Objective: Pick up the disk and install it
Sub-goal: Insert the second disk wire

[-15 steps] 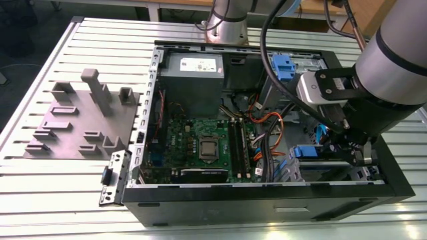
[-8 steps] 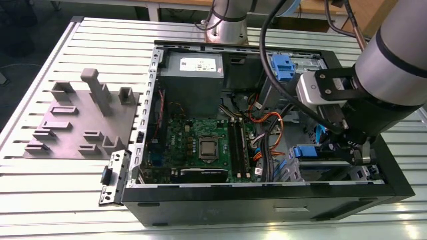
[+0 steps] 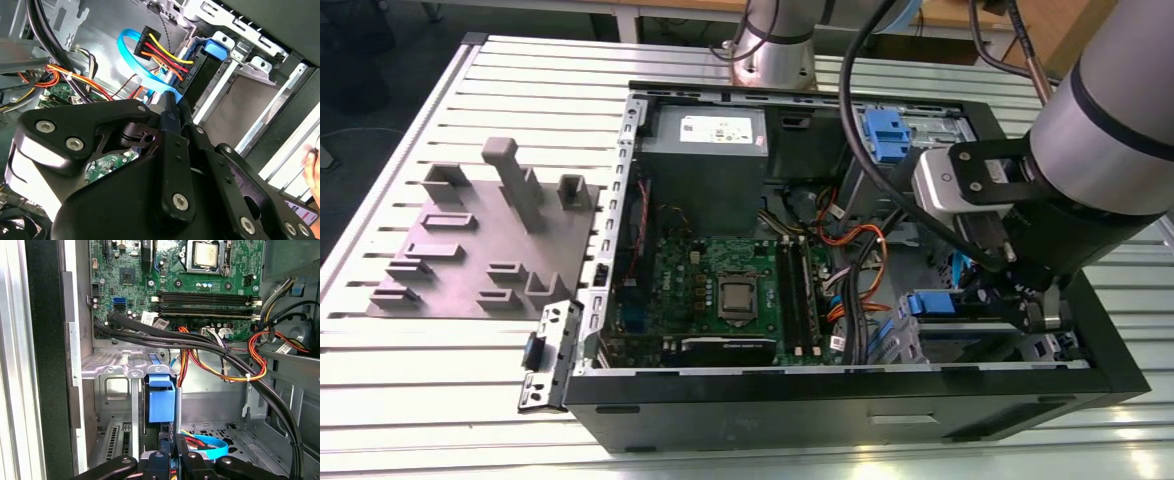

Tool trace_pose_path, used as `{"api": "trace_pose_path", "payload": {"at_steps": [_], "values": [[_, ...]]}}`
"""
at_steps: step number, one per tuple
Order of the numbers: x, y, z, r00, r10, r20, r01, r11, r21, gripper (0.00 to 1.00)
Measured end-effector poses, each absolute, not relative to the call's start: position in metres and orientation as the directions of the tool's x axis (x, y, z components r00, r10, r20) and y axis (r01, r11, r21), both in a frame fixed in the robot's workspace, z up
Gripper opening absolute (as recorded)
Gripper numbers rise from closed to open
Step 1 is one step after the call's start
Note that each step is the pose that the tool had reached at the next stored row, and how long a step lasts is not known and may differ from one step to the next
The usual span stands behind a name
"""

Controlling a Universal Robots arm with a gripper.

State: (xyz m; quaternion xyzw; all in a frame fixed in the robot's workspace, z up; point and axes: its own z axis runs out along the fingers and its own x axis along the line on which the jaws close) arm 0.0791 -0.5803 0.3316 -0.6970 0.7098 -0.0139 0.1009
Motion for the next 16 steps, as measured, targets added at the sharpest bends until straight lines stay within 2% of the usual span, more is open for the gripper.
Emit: {"api": "trace_pose_path", "payload": {"at_steps": [16], "values": [[0.0791,-0.5810,0.3282,-0.008,-0.992,-0.124,-0.987,0.028,-0.160,0.16]]}}
